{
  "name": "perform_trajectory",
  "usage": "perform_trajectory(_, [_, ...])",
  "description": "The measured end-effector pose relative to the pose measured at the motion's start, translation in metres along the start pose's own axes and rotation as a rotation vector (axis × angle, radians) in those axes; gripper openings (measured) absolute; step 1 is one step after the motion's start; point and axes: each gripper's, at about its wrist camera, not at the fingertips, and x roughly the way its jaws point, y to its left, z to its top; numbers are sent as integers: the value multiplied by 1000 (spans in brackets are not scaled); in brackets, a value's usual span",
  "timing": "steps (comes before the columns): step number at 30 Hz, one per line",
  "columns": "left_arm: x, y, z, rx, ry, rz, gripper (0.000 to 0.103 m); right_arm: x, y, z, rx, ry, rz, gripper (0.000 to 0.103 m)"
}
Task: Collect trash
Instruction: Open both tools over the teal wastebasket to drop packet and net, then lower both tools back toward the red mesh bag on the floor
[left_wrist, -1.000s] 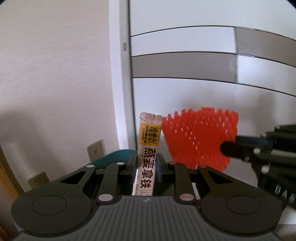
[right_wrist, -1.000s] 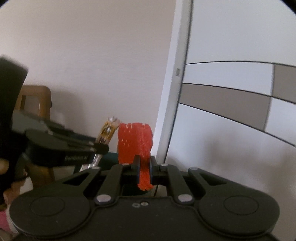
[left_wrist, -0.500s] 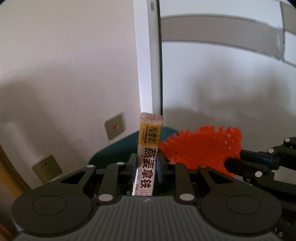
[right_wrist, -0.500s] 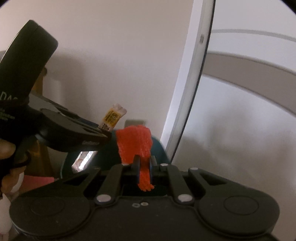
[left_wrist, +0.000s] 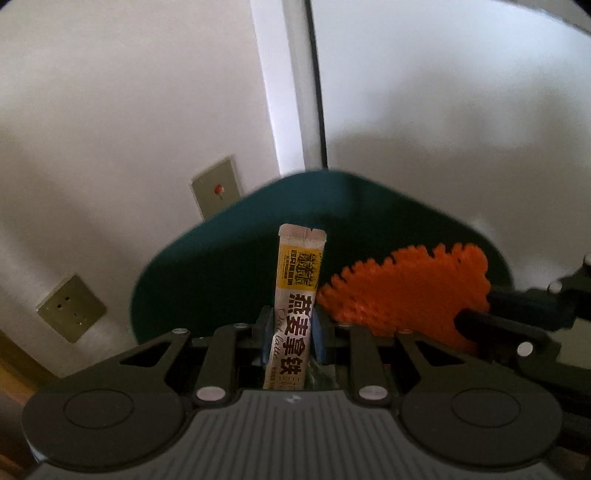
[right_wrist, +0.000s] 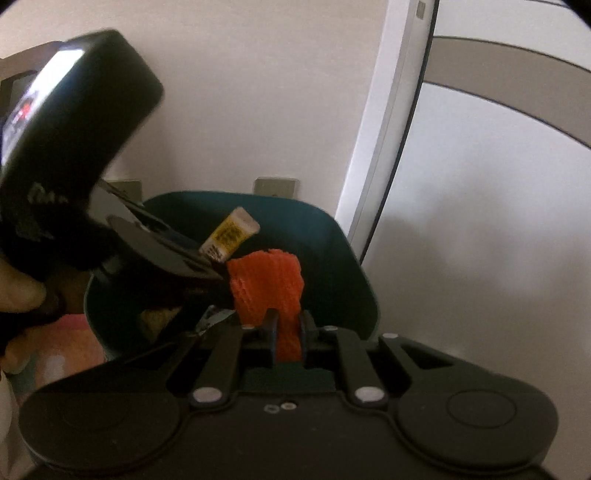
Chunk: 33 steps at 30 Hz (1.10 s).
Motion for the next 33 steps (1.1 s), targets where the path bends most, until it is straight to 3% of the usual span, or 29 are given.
perform_trajectory(8, [12,-4,-6,-5,41,4,23,8,-4,2,-4,9,7,21])
perform_trajectory(13, [9,0,-4,-28,31,6,32,3,-8,-1,23,-2,12,25])
perform_trajectory(14, [6,1,-3,-35,22,-1,42,0,-10,-1,32,-6,13,26])
perform_trajectory(15, [3,0,-4,-38,13,-3,58,-4,-11,-2,39,-13,12,27])
perform_trajectory(17, [-6,0,-4,-43,-27,1,71,-15,-16,-3,55,-32,20,30])
perform_trajectory(21, [-22,-3,-3,-46,-59,-9,71,-41,-24,-7,71,-64,30,38])
perform_trajectory(33, [-97,-39,-32,17,-178,-72,79,-119,-65,-54,176,-108,54,43])
